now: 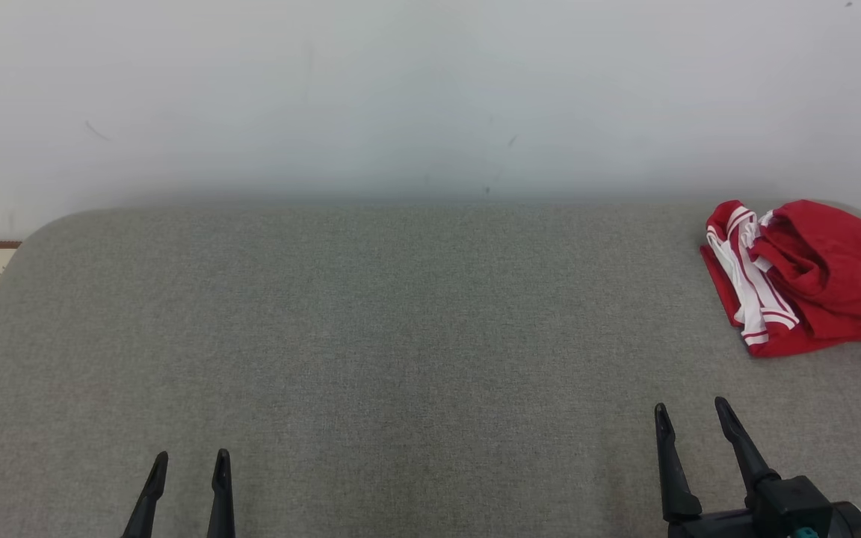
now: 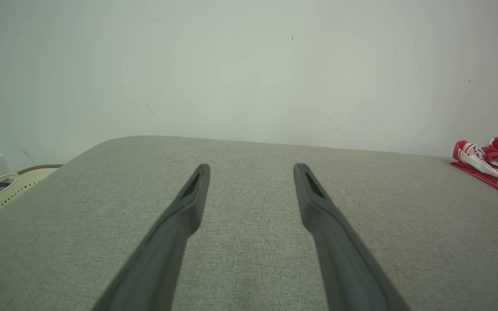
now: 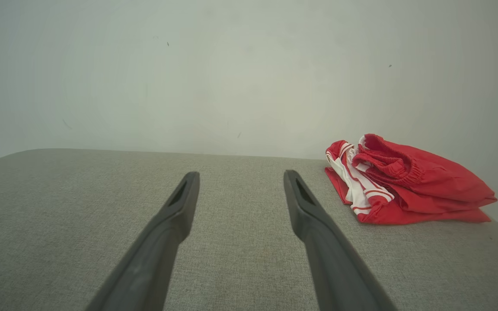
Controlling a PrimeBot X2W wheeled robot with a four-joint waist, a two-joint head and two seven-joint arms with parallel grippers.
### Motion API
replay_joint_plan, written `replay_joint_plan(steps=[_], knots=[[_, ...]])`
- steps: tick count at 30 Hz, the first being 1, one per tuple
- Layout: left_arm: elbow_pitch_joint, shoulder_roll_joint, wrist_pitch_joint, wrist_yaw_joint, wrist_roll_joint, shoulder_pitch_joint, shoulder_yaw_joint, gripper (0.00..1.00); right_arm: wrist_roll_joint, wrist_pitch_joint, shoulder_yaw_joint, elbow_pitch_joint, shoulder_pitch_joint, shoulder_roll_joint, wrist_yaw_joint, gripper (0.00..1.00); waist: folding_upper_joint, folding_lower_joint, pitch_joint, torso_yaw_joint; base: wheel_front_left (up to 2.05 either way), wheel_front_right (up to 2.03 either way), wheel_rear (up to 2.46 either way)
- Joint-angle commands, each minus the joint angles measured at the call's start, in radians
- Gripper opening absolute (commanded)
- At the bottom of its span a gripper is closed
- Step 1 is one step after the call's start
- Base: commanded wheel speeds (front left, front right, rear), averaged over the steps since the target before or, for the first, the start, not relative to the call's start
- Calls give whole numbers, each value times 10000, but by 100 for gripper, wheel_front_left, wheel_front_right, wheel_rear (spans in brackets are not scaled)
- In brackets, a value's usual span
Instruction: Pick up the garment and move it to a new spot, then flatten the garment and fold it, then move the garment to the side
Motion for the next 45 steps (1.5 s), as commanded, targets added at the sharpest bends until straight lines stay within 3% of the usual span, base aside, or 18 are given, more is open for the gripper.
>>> replay_joint_plan(steps=[1, 29, 30, 34, 45], knots=[[41, -1, -59, -19, -67, 88, 41, 100, 32, -10, 10, -1, -17, 26, -1, 100, 1, 1, 10, -7, 0, 0, 0], [-76, -9, -59, -71, -62, 214, 78, 100, 125, -10, -43, 56, -53, 26, -1, 100, 1, 1, 0, -70, 0, 0, 0], [-44, -2, 0, -73, -74, 35, 71, 0, 91, 0, -42, 57, -20, 4, 0, 0, 1, 1, 0, -71, 0, 0, 0], [293, -19, 73, -85, -165, 113, 28, 0, 182, 9, -29, 328, 146, 0, 0, 0, 1, 1, 2, -71, 0, 0, 0], [783, -18, 528, -289, -2400, -292, 75, 0, 2821, 485, -273, 634, -170, -179, 0, 0, 1, 1, 38, -51, 0, 0, 0]])
